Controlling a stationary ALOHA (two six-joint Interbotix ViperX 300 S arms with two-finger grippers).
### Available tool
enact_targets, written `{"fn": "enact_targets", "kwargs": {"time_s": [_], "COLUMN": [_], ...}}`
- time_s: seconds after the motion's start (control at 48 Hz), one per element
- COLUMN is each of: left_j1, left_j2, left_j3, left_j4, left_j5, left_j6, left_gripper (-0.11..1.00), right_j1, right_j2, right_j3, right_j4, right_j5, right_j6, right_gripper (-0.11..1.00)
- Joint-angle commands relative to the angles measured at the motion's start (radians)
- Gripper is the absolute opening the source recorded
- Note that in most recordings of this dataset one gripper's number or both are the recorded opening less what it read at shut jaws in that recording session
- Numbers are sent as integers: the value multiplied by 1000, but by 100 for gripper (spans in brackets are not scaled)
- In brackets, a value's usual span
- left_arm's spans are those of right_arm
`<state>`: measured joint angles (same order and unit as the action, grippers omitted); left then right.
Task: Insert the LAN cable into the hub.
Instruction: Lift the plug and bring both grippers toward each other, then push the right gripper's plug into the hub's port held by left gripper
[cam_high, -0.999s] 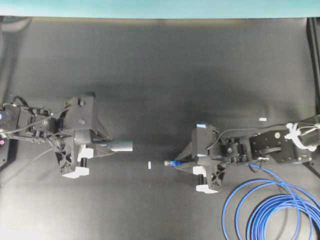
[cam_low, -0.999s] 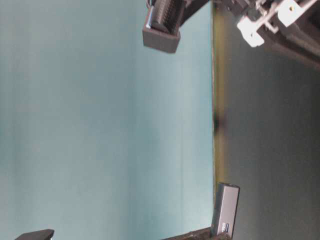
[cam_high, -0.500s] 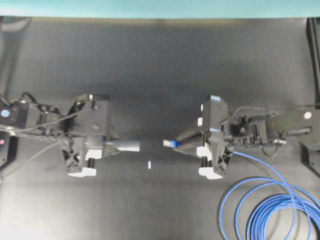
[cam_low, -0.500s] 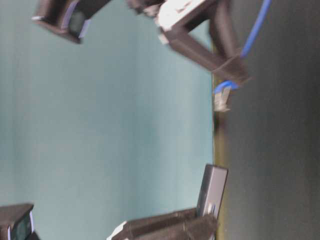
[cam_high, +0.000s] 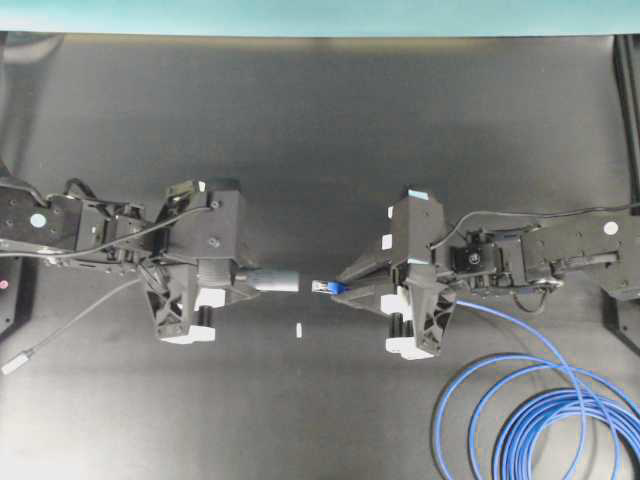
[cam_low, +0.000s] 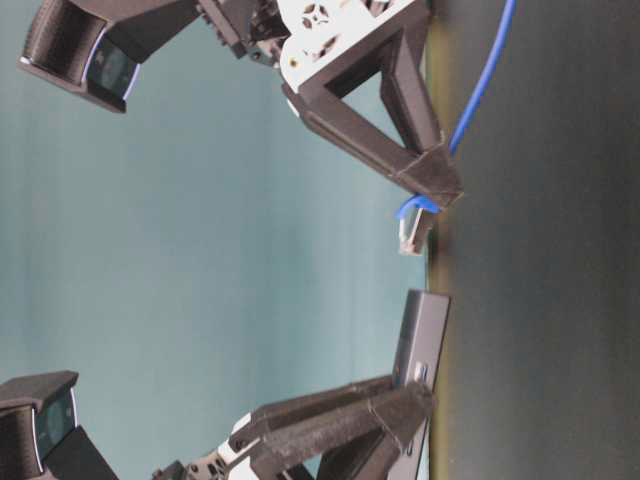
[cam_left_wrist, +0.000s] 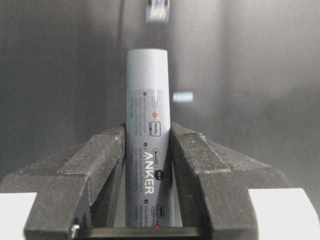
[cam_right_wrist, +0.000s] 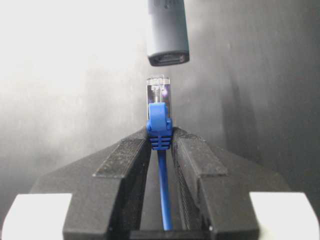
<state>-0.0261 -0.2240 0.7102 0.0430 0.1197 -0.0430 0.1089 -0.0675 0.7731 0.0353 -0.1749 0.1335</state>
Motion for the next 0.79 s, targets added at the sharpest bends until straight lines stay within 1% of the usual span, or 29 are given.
{"fn": "enact_targets", "kwargs": {"time_s": [0.0, 0.396, 0.625, 0.77], "left_j1": [-2, -5, -12, -11], "left_j2": [-3, 32, 46, 52], "left_j3": [-21, -49, -58, -60], "left_j4": [5, 5, 3, 3], "left_j5": [-17, -23, -18, -17], "left_j6": [2, 3, 28, 29], "left_gripper": [28, 28, 28, 28], "right_j1": [2, 2, 2, 2], "right_j2": [-3, 38, 43, 44], "right_j3": [-14, -35, -38, -40], "right_j4": [-2, -3, -6, -6], "right_j5": [0, 8, 17, 31], "right_j6": [-8, -8, -9, -9], "right_gripper": [14, 14, 14, 14]}}
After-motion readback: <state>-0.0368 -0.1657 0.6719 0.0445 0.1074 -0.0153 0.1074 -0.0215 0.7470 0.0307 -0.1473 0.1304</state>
